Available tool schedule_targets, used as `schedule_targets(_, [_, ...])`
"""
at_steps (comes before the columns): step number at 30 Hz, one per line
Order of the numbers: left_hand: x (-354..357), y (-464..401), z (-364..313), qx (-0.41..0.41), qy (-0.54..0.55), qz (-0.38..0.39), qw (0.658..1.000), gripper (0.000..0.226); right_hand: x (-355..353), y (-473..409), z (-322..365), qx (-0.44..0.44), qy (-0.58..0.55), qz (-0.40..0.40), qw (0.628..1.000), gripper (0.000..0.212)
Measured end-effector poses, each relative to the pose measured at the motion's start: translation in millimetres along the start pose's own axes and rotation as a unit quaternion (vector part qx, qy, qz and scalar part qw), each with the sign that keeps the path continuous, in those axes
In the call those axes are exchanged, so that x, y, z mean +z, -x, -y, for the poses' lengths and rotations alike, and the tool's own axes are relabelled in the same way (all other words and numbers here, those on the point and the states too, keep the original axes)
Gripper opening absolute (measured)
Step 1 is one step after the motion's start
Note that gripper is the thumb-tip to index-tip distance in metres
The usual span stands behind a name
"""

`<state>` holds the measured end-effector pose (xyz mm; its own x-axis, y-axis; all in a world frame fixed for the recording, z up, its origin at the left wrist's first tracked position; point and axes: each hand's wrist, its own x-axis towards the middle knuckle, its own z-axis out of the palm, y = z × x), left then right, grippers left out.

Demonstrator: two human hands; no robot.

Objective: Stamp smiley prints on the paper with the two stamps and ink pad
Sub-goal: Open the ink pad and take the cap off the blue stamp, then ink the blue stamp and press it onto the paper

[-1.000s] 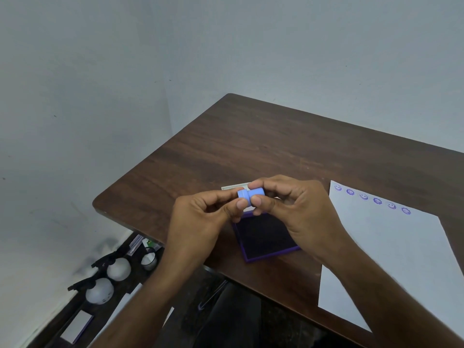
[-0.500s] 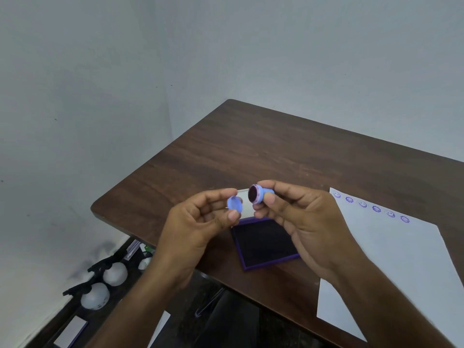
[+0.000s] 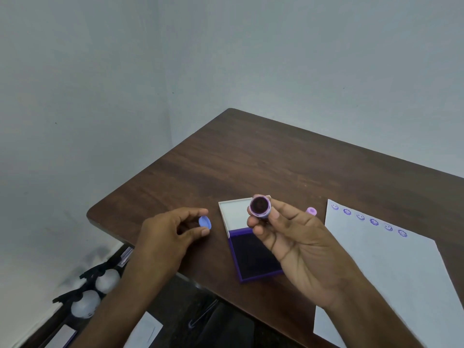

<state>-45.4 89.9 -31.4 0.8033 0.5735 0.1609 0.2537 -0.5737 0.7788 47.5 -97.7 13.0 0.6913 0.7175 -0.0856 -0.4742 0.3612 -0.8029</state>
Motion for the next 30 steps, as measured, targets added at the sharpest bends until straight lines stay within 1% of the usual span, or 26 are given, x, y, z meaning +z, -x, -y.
schedule_targets(2, [2, -2, 2, 0.003, -0.023, -0.007, 1.0, 0.035, 0, 0, 0, 0.002, -0.002, 0.006, 1.0, 0.03])
schedule_targets(5, [5, -4, 9, 0.04, -0.068, -0.016, 0.997, 0.034, 0, 1, 2, 0.012, 0.001, 0.011, 1.0, 0.029])
schedule_targets(7, [7, -5, 13, 0.052, -0.078, -0.02, 0.995, 0.034, 0, 2, 3, 0.019, 0.007, 0.013, 1.0, 0.027])
schedule_targets(9, [8, -5, 14, 0.052, -0.088, -0.021, 0.995, 0.034, 1, 2, 3, 0.025, 0.009, 0.018, 0.999, 0.025])
schedule_targets(13, [8, -6, 14, 0.039, -0.099, -0.004, 0.994, 0.038, -1, 1, 2, 0.042, -0.021, 0.033, 0.998, 0.025])
schedule_targets(15, [3, -4, 5, 0.048, -0.071, 0.0, 0.996, 0.041, -1, 1, 1, 0.052, -0.044, 0.039, 0.997, 0.022])
schedule_targets(17, [-3, 2, -15, 0.076, 0.04, 0.001, 0.996, 0.042, -1, 1, -1, 0.057, -0.06, 0.047, 0.995, 0.02])
schedule_targets(19, [-8, 12, -39, 0.11, 0.155, 0.01, 0.982, 0.042, 0, 0, -4, 0.056, -0.062, 0.053, 0.995, 0.02])
schedule_targets(20, [-7, 16, -50, 0.135, 0.181, 0.008, 0.974, 0.042, 1, 0, -5, 0.053, -0.064, 0.052, 0.995, 0.021])
schedule_targets(22, [-2, 20, -63, 0.173, 0.187, -0.003, 0.967, 0.046, 3, 1, -7, 0.049, -0.083, 0.052, 0.994, 0.022])
schedule_targets(26, [7, 19, -70, 0.19, 0.145, -0.025, 0.971, 0.054, 2, 3, -7, 0.049, -0.111, 0.051, 0.991, 0.025])
schedule_targets(28, [8, 18, -72, 0.203, 0.117, -0.02, 0.972, 0.052, 1, 4, -7, 0.049, -0.112, 0.053, 0.991, 0.025])
schedule_targets(30, [10, 18, -72, 0.207, 0.108, -0.033, 0.972, 0.047, 0, 4, -8, 0.05, -0.108, 0.057, 0.991, 0.025])
